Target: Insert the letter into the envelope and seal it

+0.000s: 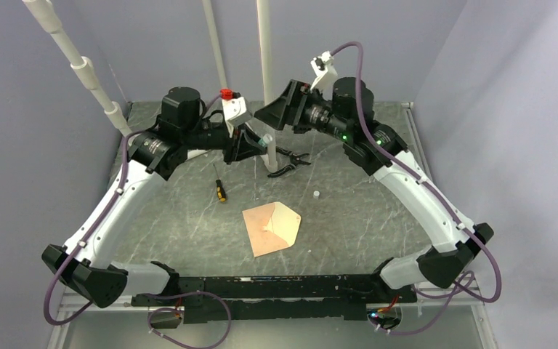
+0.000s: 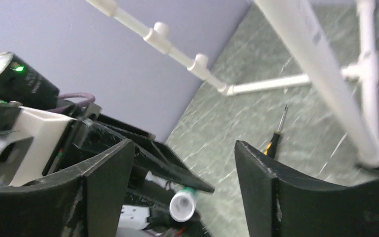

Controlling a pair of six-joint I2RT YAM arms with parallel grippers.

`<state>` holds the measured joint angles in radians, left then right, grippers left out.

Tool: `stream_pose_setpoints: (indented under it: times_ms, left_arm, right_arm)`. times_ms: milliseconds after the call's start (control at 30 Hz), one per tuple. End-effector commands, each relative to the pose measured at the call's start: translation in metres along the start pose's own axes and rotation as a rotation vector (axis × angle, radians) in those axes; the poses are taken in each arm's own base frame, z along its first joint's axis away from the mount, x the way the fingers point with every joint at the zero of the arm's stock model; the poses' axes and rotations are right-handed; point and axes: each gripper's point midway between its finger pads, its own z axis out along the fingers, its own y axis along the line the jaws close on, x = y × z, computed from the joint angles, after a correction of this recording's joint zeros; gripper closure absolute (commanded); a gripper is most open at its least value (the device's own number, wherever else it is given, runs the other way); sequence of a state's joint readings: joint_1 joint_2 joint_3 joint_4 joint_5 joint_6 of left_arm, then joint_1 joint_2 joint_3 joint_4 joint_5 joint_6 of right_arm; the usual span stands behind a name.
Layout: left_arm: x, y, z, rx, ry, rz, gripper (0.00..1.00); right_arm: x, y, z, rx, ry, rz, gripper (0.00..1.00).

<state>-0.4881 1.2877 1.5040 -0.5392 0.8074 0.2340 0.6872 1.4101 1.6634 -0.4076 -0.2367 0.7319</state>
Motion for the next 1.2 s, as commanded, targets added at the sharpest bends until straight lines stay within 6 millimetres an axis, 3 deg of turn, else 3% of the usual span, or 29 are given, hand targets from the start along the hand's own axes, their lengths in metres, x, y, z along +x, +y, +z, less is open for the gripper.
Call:
stream_pose_setpoints:
  times_ms: [0, 200, 333, 400, 467, 700, 867, 1067, 1167]
  left_arm:
    - [-0.008, -0.032, -0.007, 0.159, 0.001, 0.025, 0.98]
    - [-0.005, -0.067, -0.014, 0.365, 0.013, -0.035, 0.98]
    - [-0.010, -0.082, -0.019, 0.473, -0.007, -0.059, 0.97]
    - [-0.011, -0.088, -0.020, 0.527, -0.018, -0.081, 0.98]
    - [-0.014, -0.091, -0.020, 0.555, -0.024, -0.097, 0.97]
    - [-0.019, -0.091, -0.021, 0.553, -0.038, -0.093, 0.97]
    - [-0.022, -0.097, -0.024, 0.577, -0.053, -0.092, 0.98]
    - [-0.022, -0.100, -0.027, 0.594, -0.053, -0.102, 0.98]
    - [-0.023, -0.100, -0.027, 0.593, -0.056, -0.099, 0.98]
  right_arm:
    - [-0.034, 0.041, -0.037, -0.221, -0.114, -0.320, 0.20]
    - [0.028, 0.037, -0.080, -0.450, 0.055, -0.764, 0.19]
    - [0.049, 0.045, -0.096, -0.582, 0.131, -0.865, 0.25]
    - [0.053, 0.055, -0.101, -0.657, 0.158, -0.870, 0.37]
    - [0.058, 0.063, -0.105, -0.725, 0.187, -0.863, 0.43]
    - [0.063, 0.063, -0.098, -0.754, 0.206, -0.851, 0.34]
    - [0.066, 0.063, -0.091, -0.770, 0.221, -0.837, 0.45]
    - [0.067, 0.067, -0.086, -0.786, 0.212, -0.830, 0.48]
    - [0.058, 0.067, -0.079, -0.740, 0.169, -0.832, 0.61]
